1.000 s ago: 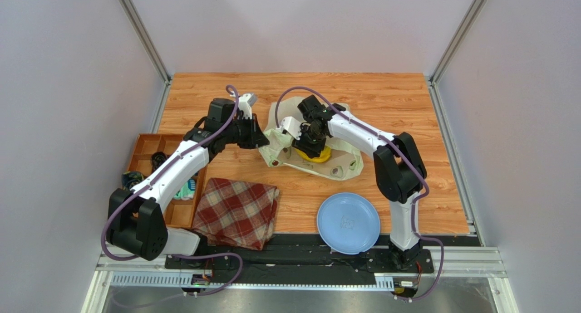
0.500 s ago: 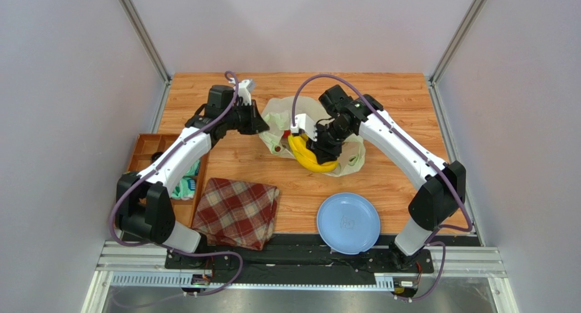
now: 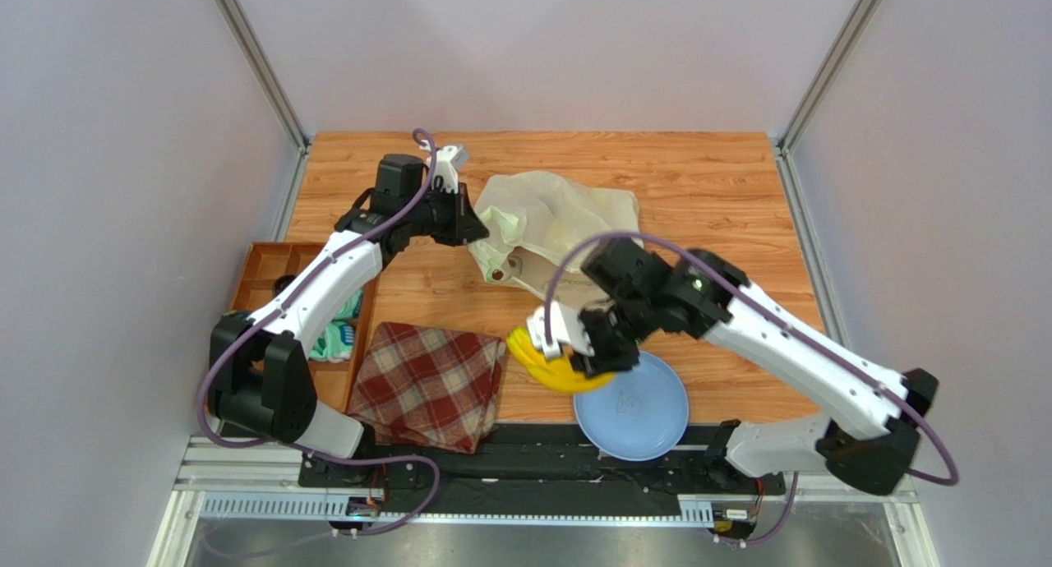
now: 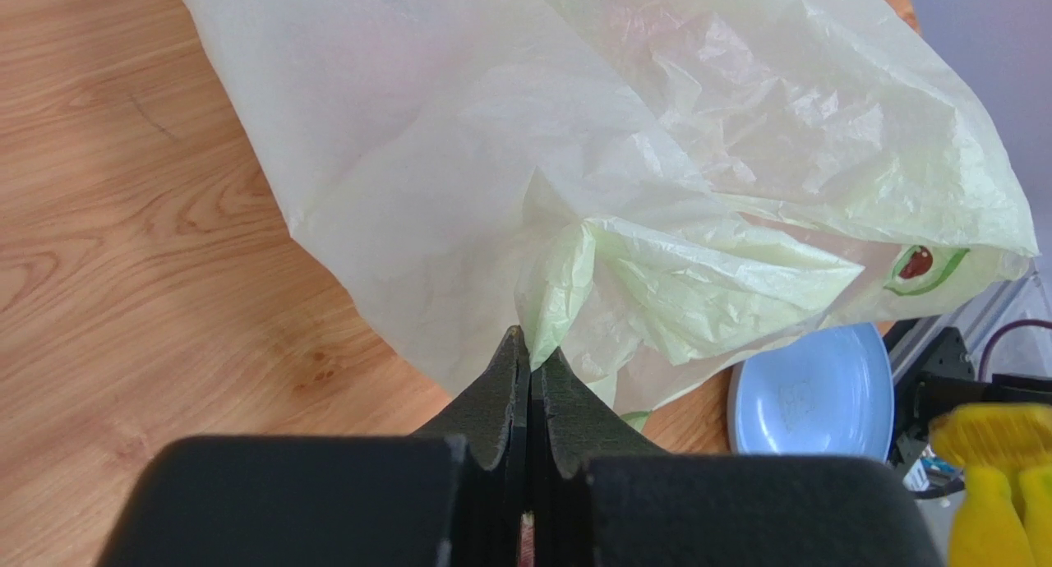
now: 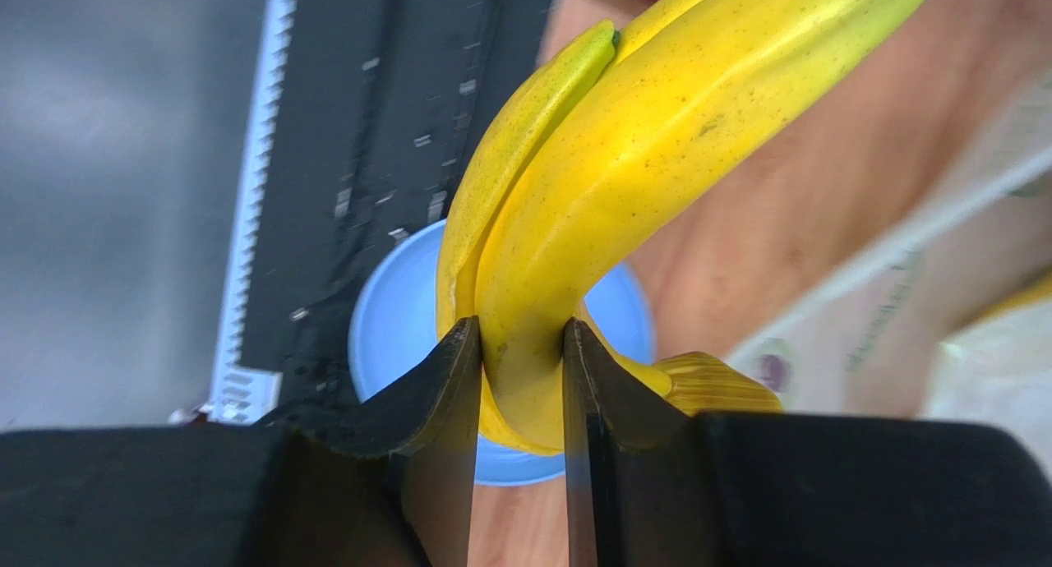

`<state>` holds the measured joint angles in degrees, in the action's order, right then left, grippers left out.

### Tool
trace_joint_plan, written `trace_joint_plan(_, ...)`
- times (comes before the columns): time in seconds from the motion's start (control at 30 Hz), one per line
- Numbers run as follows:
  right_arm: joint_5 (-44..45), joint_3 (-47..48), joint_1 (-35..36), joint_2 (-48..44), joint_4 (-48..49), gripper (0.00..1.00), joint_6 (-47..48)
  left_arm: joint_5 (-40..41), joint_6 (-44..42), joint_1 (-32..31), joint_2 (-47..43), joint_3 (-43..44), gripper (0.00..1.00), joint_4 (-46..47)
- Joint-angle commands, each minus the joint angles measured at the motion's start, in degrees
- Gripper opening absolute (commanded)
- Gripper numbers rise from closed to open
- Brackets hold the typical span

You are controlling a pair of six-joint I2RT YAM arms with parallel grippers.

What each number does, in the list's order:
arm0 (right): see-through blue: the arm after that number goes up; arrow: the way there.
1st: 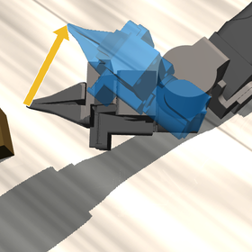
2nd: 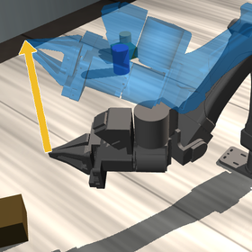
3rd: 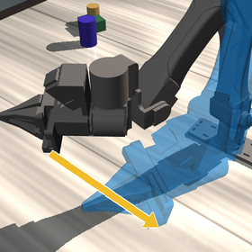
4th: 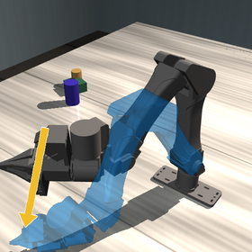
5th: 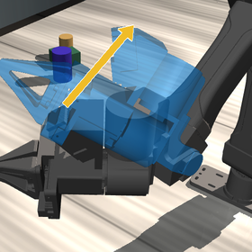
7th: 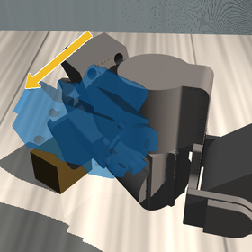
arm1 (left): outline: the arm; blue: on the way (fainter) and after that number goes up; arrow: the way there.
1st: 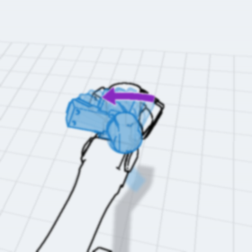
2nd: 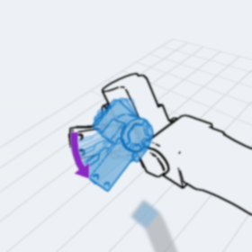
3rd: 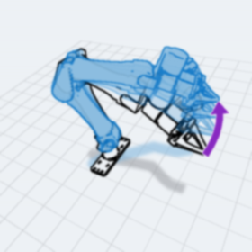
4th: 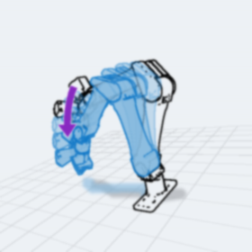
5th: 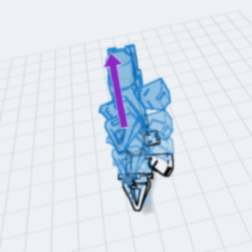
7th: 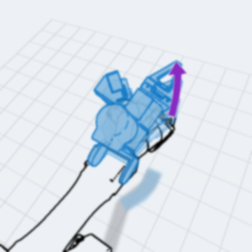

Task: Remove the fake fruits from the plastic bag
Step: Take out the fake fruit from the plastic bag, then move the plate to the center of the board.

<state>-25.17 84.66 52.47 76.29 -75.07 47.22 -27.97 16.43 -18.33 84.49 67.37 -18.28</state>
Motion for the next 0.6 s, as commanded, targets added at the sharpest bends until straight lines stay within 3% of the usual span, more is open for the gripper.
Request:
trace_joint_plan(0.0, 3.19, -12.81, 4.66, -8.77, -8.88, 0.14, -6.26, 0.46, -3.50, 0.13, -4.24, -0.40, 0.00, 0.27)
trace_joint_plan(0.27, 5.31, -24.72, 0.81, -15.38, -4.65, 0.14, -14.87, 0.28, -3.59, 0.22, -5.39, -0.75, 0.00, -1.23)
trace_joint_plan(0.43, 12.32, -29.37, 0.44, -14.60, 0.36, 0.11, -15.32, -0.07, -2.36, 0.13, -6.35, -2.42, 0.00, -0.44)
trace_joint_plan(0.57, 10.85, -29.21, 0.62, -11.70, 0.63, 0.12, -15.76, 0.10, -2.89, 0.13, -6.97, -2.86, 0.00, -1.67)
